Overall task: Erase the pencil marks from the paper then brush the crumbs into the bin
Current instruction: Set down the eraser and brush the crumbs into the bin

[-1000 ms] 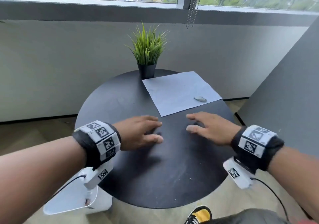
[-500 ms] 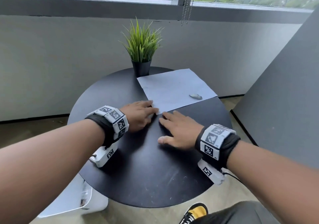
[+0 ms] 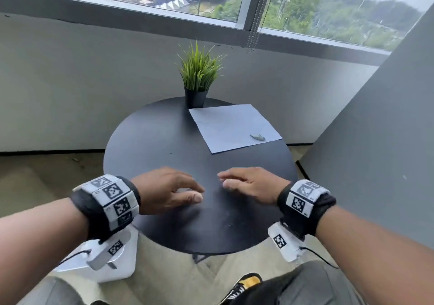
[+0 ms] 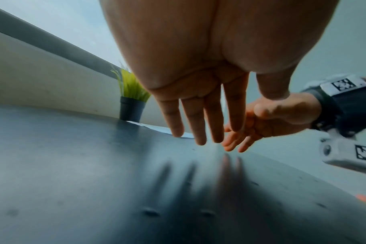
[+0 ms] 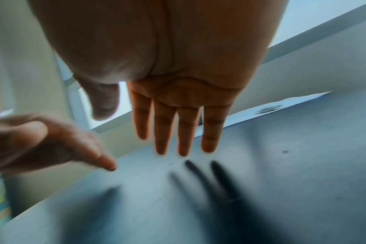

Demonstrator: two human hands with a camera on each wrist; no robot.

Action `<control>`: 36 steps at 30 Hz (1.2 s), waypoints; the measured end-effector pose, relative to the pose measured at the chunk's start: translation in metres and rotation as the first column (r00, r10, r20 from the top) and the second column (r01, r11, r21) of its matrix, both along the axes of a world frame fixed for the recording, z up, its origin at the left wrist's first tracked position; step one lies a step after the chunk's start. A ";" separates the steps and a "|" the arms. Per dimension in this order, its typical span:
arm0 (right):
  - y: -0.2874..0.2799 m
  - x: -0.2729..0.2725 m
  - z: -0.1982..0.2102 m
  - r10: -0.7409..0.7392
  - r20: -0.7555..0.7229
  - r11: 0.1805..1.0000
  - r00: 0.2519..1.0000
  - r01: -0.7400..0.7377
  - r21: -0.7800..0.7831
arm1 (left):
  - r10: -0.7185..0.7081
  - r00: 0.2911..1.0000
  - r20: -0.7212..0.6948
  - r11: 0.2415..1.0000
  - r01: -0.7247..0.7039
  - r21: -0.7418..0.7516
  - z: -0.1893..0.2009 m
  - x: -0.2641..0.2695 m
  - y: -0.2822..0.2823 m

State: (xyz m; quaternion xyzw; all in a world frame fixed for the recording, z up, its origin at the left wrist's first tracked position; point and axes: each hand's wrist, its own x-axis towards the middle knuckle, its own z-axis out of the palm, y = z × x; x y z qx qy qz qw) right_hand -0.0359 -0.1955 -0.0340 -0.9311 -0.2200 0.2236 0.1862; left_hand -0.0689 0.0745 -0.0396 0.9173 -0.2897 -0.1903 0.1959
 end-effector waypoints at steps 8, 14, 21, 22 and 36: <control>0.012 -0.042 -0.010 0.149 -0.054 0.960 0.987 -0.157 -0.233 | 0.172 0.985 0.019 0.968 -0.172 0.184 0.010 0.003 0.015; -0.009 0.011 0.019 -0.021 0.106 0.988 0.994 0.037 -0.151 | 0.454 0.881 0.130 0.793 -0.466 0.392 -0.011 0.065 -0.009; 0.038 0.049 0.000 0.238 0.100 0.947 0.966 -0.208 -0.247 | -0.012 0.994 -0.106 0.942 0.046 0.332 -0.002 0.023 -0.052; 0.045 0.050 -0.006 0.275 0.100 0.931 0.956 -0.238 -0.277 | -0.038 0.990 -0.136 0.970 0.069 0.234 0.007 0.024 -0.049; -0.075 0.002 -0.018 -0.182 0.052 0.919 0.982 0.188 -0.347 | -0.113 0.967 -0.227 0.963 0.163 0.216 -0.005 -0.002 -0.032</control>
